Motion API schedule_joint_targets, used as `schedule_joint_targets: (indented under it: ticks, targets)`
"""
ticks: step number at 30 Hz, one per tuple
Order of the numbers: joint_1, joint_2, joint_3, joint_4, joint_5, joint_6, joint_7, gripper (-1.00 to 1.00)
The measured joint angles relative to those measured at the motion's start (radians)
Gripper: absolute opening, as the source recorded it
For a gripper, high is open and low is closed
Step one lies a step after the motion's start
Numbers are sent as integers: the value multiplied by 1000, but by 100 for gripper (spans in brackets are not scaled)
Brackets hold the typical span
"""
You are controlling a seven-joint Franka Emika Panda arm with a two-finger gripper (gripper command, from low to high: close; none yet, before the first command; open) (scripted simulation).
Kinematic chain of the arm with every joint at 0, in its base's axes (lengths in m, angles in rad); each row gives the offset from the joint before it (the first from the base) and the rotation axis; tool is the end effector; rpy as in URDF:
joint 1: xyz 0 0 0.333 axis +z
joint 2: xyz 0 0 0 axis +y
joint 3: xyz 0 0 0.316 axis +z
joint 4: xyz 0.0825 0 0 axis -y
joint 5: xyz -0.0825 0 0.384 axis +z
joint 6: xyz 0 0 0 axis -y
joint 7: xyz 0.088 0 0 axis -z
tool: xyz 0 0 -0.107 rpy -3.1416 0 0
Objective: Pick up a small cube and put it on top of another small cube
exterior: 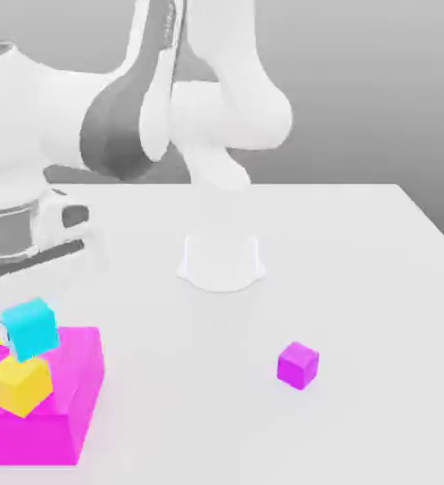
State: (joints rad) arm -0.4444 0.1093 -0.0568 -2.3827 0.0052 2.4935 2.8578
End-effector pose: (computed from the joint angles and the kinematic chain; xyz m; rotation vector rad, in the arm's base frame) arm 0.4407 -0.2417 0.2754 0.3467 3.1220 -0.0054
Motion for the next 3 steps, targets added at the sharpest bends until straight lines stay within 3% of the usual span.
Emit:
schedule_joint_targets:
  ticks: [3]
  targets:
    - [0, 0, 0, 0, 0, 0, 0, 100]
